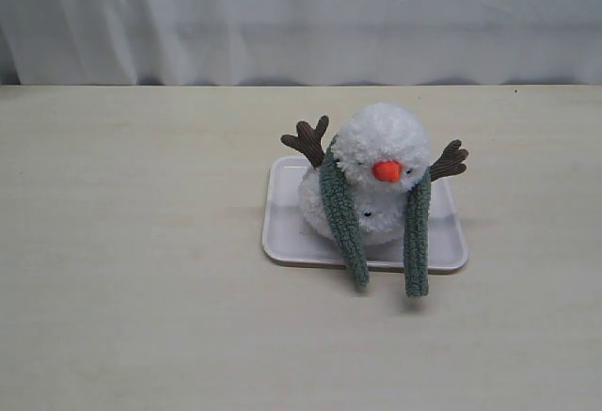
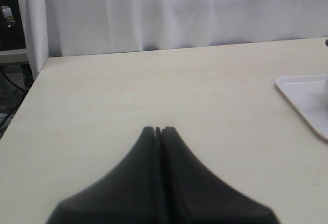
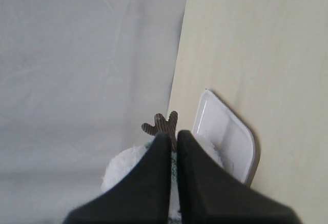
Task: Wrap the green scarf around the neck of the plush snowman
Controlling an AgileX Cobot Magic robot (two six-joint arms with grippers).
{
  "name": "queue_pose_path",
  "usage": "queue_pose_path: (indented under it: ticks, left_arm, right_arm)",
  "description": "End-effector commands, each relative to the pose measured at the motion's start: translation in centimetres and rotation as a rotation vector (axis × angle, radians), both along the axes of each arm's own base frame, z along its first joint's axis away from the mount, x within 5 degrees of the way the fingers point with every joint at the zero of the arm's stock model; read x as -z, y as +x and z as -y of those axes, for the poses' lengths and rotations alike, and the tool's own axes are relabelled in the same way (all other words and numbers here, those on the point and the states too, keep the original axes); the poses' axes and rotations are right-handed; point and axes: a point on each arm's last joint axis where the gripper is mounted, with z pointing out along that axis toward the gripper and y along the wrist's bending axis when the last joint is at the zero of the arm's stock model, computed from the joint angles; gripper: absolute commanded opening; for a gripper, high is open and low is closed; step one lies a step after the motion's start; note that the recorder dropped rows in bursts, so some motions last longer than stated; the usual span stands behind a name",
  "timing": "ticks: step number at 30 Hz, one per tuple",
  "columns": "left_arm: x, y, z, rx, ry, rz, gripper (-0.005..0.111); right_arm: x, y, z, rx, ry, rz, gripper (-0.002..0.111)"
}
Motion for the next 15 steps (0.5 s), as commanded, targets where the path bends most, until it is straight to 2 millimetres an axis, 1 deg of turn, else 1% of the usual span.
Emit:
queue_pose_path:
  ticks: [1,6,8,11,13,15]
  left_arm:
    - [0.03,0.0,0.04,0.006,-0.006,0.007,0.0]
    - [0.03,0.0,0.04,0.006,-0.006,0.007,0.0]
    - [0.03,0.0,0.04,0.006,-0.006,0.007,0.0]
    - [0.03,0.0,0.04,0.006,-0.006,0.007,0.0]
    - [0.03,0.0,0.04,0.006,-0.006,0.007,0.0]
    - [0.03,0.0,0.04,0.006,-0.006,0.007,0.0]
  right_arm:
    - [0.04,-0.02,0.01,-0.044,-0.174,-0.008,0.004]
    - [0.04,-0.02,0.01,-0.127,-0.489,-0.028,0.004]
    - [0.04,-0.02,0.01,-0.173,-0.666,-0.039,0.004]
    - [0.04,-0.02,0.01,-0.226,-0.869,-0.052,0.004]
    - [0.04,-0.02,0.01,-0.247,-0.946,-0.057,0.004]
    - [0.04,-0.02,0.01,-0.255,-0.977,-0.059,0.004]
